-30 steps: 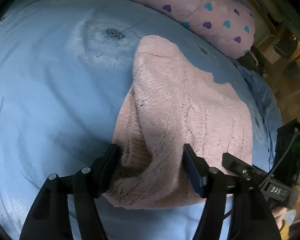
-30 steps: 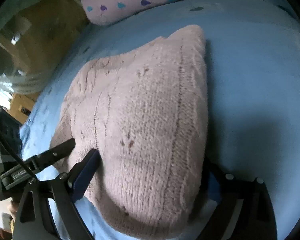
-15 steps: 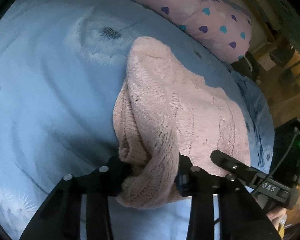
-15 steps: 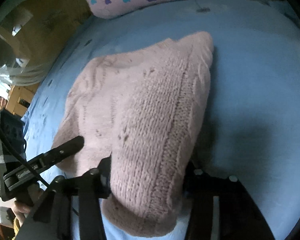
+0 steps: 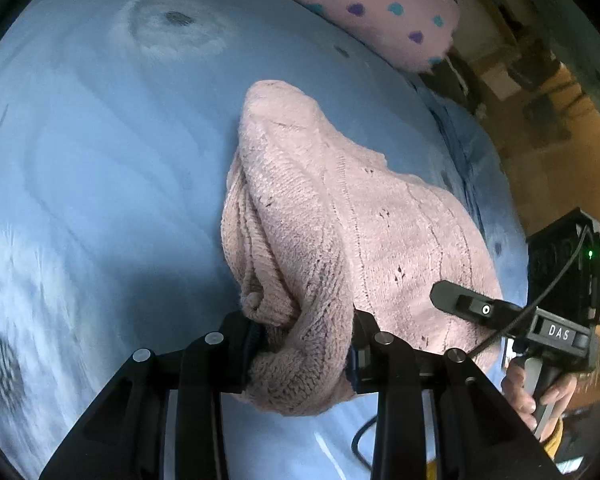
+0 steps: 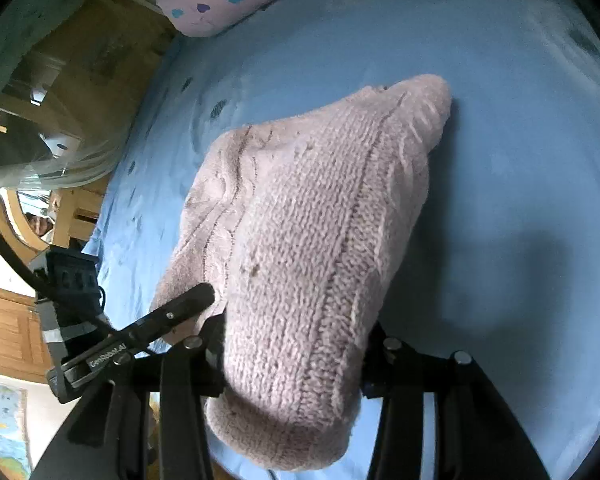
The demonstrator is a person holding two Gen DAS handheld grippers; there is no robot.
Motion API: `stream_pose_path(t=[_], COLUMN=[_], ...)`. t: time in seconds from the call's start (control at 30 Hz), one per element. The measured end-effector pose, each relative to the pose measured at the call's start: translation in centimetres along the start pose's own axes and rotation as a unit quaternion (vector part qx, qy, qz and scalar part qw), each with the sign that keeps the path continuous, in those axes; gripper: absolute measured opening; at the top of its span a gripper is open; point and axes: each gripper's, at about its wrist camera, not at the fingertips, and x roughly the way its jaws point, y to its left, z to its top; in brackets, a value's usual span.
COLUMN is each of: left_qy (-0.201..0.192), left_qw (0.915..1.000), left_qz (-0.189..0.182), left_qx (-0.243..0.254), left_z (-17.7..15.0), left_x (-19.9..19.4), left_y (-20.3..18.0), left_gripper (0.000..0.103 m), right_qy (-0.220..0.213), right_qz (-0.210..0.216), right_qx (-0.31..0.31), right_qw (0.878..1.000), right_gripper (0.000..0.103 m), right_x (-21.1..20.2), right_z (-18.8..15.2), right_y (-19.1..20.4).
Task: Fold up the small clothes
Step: 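Grasp the cardigan edge with the left tool while the right tool grasps it too, then fold the cardigan over with both tools and release it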
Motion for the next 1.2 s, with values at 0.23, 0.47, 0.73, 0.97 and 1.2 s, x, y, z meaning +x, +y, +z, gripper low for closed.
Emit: stream_pose_path(t=[0.23,0.47,0.73,0.97,1.2], left_qy=[0.019,0.013,0.003,-0.001,-0.016], left_qw=[0.9987,0.9964,0.9941,0.9913,0.9853], left_qz=[0.009,0.049,0.067,0.088,0.128], left_qx=[0.047,0.068,0.085,0.098,0.112], left_z=[-4.6,-6.5,-7.4,-8.7,-10.7], left_x=[-0.3,0.9,0.9,-0.9,-2.4], left_y=[-3.7,-4.0,-3.9,-4.4,-4.9], left_gripper=[0.027,0.030,0.034,0.034,0.034], right_qy=[-0.018,-0.032,-0.062,-0.099,-0.125], right_qz=[-0.022,-0.049,-0.046,-0.100,-0.142], right_qx=[0.008,0.025,0.023,-0.011,-0.055], right_qw=[1.000,0.998,0.997,0.990,0.980], right_gripper=[0.048,0.055,0.065,0.069,0.074], right_x=[-3.2,-3.3,-2.7,-4.8,-7.2], right_z=[-5.7,-9.7,-11.2,-13.1,-15.8], right_y=[-1.6,-4.0,-6.2,-4.6,-2.5])
